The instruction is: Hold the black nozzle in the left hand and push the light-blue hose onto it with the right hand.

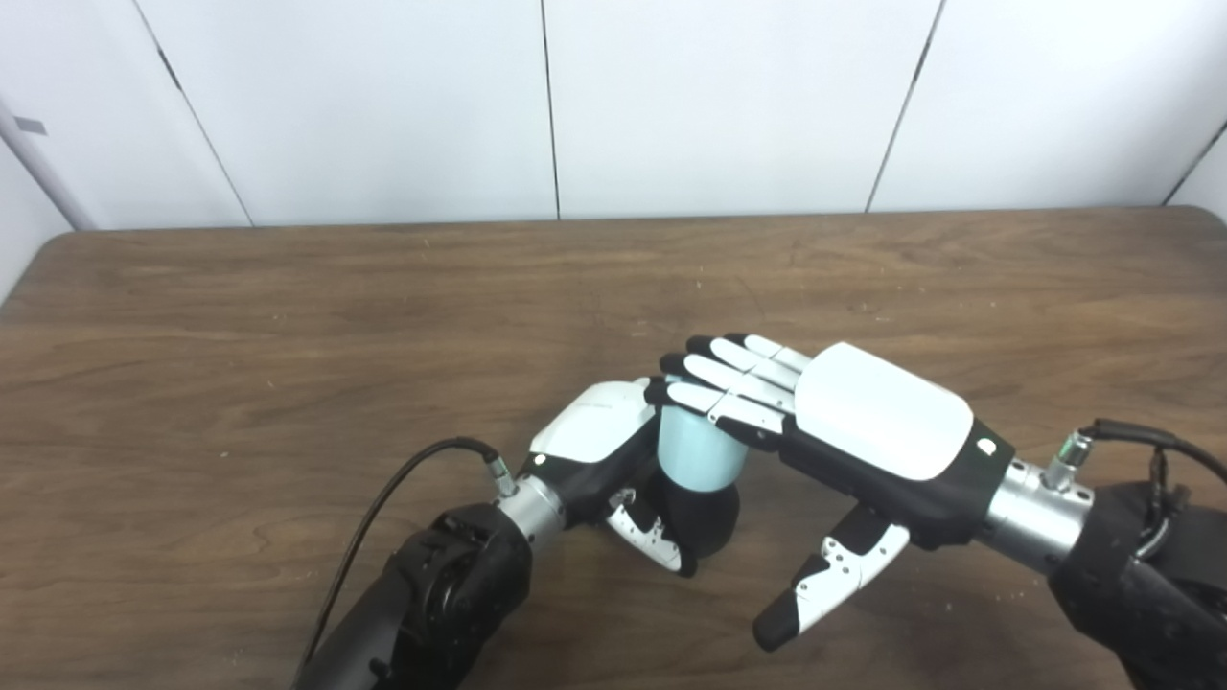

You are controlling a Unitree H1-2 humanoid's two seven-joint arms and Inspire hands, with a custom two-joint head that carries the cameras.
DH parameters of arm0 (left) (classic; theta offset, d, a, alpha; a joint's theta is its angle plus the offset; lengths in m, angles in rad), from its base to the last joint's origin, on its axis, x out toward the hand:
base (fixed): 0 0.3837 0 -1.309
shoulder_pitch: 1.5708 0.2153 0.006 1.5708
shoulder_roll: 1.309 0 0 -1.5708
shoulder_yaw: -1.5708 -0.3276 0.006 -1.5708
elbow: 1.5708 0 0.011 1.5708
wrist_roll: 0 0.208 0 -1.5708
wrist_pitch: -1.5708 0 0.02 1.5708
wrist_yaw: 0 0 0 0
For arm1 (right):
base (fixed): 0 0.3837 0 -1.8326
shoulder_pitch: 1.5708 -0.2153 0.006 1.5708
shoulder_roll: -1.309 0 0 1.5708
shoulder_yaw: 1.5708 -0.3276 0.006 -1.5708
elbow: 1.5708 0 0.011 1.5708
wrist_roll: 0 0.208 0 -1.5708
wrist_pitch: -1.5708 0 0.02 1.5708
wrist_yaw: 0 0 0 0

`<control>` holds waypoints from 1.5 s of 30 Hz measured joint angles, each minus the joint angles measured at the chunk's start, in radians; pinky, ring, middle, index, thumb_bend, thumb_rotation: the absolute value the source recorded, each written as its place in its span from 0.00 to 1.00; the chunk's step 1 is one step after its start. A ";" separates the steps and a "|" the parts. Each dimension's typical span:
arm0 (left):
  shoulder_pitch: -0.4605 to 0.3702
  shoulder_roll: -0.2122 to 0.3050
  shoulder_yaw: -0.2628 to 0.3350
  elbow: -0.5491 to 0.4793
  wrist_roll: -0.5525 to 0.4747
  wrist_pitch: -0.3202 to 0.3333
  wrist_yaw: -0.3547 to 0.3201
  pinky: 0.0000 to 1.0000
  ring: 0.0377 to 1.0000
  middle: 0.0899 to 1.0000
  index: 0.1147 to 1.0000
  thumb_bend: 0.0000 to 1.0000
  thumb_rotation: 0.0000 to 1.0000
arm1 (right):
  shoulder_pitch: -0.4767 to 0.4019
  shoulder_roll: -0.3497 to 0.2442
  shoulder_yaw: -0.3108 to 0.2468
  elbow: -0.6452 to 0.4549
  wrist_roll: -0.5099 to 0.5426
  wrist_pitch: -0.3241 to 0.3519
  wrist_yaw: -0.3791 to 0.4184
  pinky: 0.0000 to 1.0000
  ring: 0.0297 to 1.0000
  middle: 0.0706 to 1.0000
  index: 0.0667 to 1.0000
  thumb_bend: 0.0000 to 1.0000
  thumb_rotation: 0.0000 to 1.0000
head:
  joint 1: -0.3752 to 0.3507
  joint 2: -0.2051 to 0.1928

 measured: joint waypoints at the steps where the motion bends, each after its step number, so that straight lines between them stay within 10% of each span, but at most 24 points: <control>1: 0.000 0.000 0.000 0.000 0.000 0.000 0.000 1.00 0.69 0.48 0.40 0.52 0.00 | 0.000 0.000 0.002 0.001 -0.004 -0.006 -0.001 1.00 1.00 0.99 0.95 0.71 1.00 | 0.002 0.002; 45: 0.000 -0.003 0.003 -0.004 0.000 0.014 -0.011 1.00 0.71 0.44 0.42 0.52 0.00 | 0.072 0.001 0.026 0.057 -0.022 -0.067 -0.130 1.00 1.00 0.98 0.95 0.71 1.00 | 0.005 0.012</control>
